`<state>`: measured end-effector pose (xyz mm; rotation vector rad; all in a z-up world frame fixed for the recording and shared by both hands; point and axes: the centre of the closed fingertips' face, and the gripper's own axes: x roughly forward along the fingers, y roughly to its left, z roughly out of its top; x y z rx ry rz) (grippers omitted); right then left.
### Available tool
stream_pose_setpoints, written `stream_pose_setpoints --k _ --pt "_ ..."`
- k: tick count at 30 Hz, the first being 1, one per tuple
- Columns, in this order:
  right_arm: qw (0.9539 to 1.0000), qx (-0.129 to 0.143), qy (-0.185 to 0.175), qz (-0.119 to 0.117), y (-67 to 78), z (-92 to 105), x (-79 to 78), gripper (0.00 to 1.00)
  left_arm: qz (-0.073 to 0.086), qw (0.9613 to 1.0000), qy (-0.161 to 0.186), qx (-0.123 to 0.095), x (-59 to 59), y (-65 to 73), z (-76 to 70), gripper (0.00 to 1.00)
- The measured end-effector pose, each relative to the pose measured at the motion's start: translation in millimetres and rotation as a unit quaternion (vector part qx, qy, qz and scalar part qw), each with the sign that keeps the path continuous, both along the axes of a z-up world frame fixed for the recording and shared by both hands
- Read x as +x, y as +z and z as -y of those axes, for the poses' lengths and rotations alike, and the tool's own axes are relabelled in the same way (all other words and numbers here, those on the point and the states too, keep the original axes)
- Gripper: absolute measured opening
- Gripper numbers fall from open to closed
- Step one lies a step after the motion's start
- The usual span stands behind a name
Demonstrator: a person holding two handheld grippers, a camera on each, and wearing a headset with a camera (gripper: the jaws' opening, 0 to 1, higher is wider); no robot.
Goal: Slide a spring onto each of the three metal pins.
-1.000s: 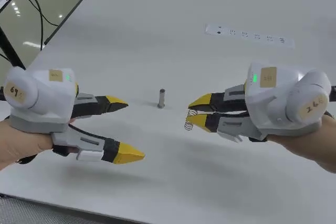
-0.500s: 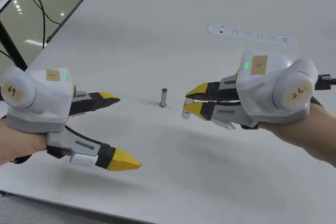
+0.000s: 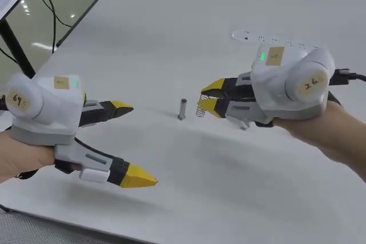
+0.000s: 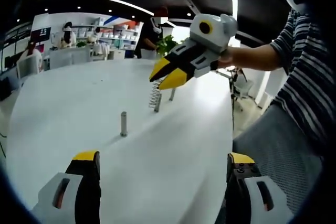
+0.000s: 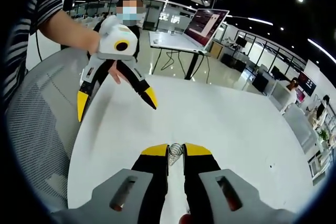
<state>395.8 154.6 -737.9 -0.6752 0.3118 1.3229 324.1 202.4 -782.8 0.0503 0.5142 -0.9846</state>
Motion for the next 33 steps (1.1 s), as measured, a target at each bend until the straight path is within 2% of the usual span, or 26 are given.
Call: stream_pose_setpoints --k 12,23,33 --pt "1.0000 -0.003 -0.005 0.004 1.4 -14.0 16.2 0.07 -0.001 1.0000 0.004 0.000 -0.3 0.3 -1.3 0.98" --pt "0.9993 0.019 -0.026 -0.018 1.3 -25.6 28.6 0.07 -0.001 1.0000 0.006 0.001 1.3 0.7 -1.0 0.98" --pt "0.9990 0.019 -0.032 -0.024 -5.4 -30.7 31.5 0.07 0.001 1.0000 0.009 0.000 2.0 2.8 -2.9 0.98"
